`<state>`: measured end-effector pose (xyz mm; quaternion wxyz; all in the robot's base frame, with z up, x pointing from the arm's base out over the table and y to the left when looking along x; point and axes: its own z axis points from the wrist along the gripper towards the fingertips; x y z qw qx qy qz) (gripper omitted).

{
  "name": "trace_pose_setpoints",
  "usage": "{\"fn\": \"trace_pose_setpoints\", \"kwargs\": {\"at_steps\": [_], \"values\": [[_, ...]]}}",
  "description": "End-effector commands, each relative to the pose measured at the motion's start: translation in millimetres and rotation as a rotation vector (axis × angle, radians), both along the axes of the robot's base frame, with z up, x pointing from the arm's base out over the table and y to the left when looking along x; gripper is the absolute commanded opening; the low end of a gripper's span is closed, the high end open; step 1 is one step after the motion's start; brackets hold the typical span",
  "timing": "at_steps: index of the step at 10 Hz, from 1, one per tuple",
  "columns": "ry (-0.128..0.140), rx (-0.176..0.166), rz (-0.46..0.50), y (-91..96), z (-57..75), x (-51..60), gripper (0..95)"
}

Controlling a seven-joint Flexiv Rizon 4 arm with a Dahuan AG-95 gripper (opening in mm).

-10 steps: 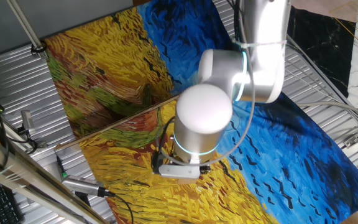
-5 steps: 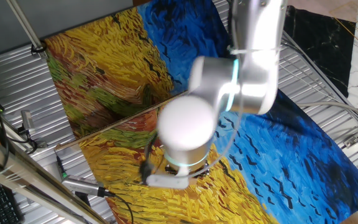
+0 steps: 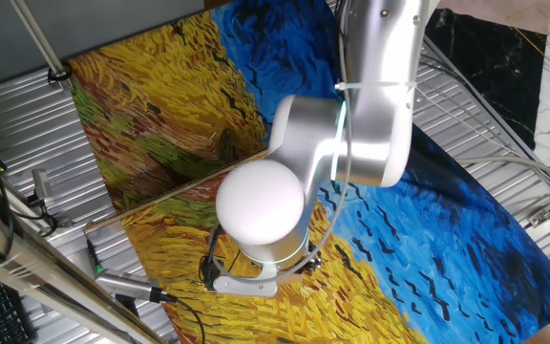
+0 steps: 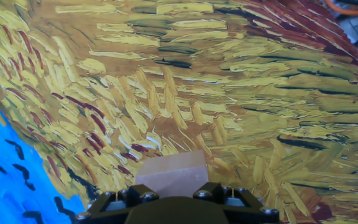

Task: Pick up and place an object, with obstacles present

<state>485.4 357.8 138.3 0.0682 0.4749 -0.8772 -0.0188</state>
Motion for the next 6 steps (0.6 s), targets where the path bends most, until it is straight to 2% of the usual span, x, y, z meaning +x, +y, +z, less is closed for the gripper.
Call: {"fn": "trace_pose_setpoints", "kwargs": {"at_steps": [1, 3, 4, 6], "values": [[0.0, 0.001, 0.004, -0.8, 0.7, -0.4, 0.0], [-0.002, -0.002, 0.008, -0.8, 0.7, -0.4, 0.0], [-0.013, -0.002, 0.014, -0.9, -0.6, -2.9, 0.0], [-0.027, 0.0, 0.007, -1.1, -7.3, -15.1, 0.0]]}}
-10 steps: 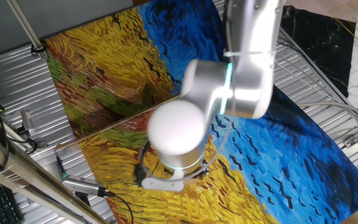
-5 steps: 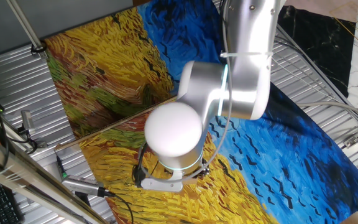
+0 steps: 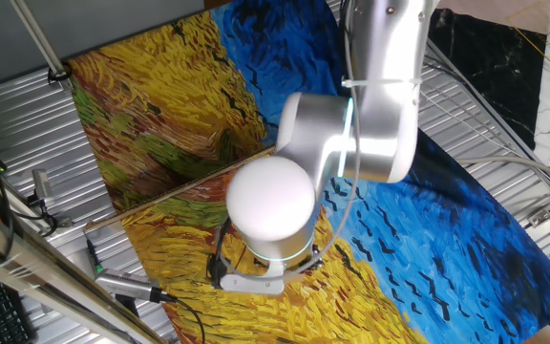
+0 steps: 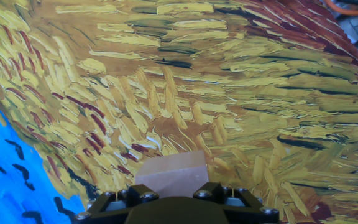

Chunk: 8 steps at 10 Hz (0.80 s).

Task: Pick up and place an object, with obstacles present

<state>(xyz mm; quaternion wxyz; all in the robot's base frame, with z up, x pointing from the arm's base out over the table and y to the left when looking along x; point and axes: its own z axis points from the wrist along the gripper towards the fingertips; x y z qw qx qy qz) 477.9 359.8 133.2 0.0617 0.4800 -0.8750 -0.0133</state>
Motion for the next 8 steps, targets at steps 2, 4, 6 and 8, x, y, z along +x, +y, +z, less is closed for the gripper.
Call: {"fn": "trace_pose_setpoints", "kwargs": {"at_steps": [2, 4, 6, 8], "values": [[-0.014, 0.001, -0.008, -3.2, -8.4, -15.8, 0.0], [-0.016, -0.001, -0.016, -4.6, -16.2, -21.3, 0.0], [-0.019, 0.004, -0.013, -8.8, -29.2, -23.9, 0.0], [-0.03, 0.005, -0.003, -12.0, -41.4, -26.5, 0.0]]}}
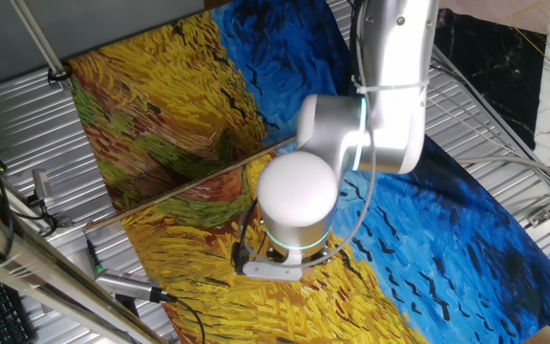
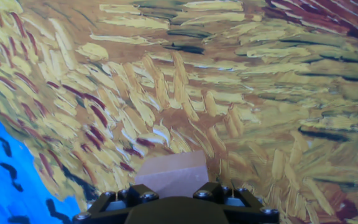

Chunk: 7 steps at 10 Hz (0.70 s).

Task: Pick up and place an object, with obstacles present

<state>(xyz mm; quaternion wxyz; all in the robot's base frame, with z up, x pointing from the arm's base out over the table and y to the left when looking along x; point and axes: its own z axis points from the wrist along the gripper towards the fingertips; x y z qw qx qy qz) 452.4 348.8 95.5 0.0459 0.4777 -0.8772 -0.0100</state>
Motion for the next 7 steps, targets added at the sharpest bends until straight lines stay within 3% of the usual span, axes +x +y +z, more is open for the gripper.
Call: {"fn": "trace_pose_setpoints", "kwargs": {"at_steps": [1, 4, 7], "values": [[-0.003, -0.004, 0.003, -1.6, -8.6, -3.1, 0.0], [-0.019, -0.007, 0.008, -2.6, -23.0, -9.6, 0.0], [-0.033, -0.003, 0.02, -3.3, -27.4, -9.8, 0.0]]}}
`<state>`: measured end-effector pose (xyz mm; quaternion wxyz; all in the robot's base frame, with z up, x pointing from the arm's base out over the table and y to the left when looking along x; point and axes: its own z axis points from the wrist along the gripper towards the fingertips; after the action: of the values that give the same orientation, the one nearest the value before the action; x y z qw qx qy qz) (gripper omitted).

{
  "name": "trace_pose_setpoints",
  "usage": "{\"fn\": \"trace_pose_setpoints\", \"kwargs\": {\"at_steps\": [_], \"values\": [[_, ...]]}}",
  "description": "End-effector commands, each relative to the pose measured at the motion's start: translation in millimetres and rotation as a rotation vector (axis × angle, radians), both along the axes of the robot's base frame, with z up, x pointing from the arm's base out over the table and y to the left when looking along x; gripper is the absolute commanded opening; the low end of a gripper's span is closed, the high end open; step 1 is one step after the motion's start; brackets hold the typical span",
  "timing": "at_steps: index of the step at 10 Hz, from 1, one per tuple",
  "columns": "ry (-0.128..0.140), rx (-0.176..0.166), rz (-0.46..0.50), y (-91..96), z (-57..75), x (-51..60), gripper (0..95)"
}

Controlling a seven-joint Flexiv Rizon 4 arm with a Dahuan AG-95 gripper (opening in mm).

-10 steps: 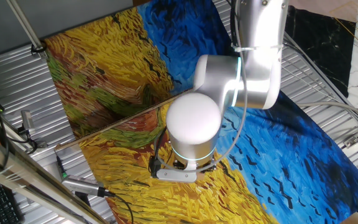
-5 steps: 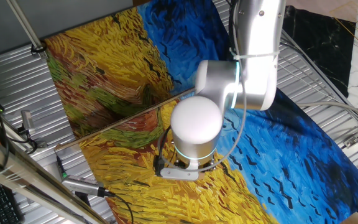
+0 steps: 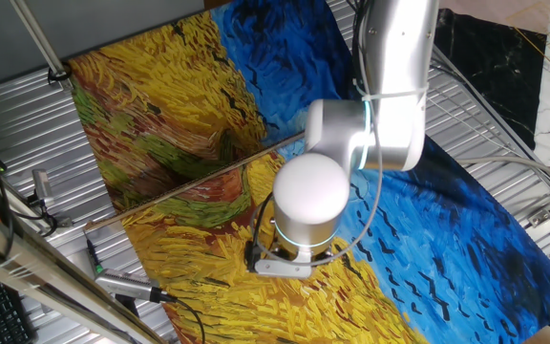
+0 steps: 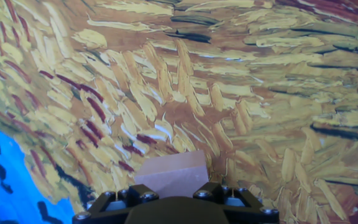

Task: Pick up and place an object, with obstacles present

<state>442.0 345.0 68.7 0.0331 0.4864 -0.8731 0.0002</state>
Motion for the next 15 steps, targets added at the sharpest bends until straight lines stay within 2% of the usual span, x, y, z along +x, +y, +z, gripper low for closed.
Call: {"fn": "trace_pose_setpoints", "kwargs": {"at_steps": [1, 4, 6, 8, 12, 15], "values": [[-0.006, 0.001, 0.0, 0.6, -1.1, 0.3, 0.0], [-0.01, 0.003, -0.011, 0.6, -1.1, 0.3, 0.0], [-0.014, 0.023, -0.003, 0.6, -1.1, 0.3, 0.0], [-0.007, 0.021, 0.039, 0.6, -1.1, 0.3, 0.0], [-0.005, 0.018, 0.054, 0.6, -1.1, 0.3, 0.0], [0.025, 0.014, 0.091, 3.0, -5.1, -2.6, 0.0]]}}
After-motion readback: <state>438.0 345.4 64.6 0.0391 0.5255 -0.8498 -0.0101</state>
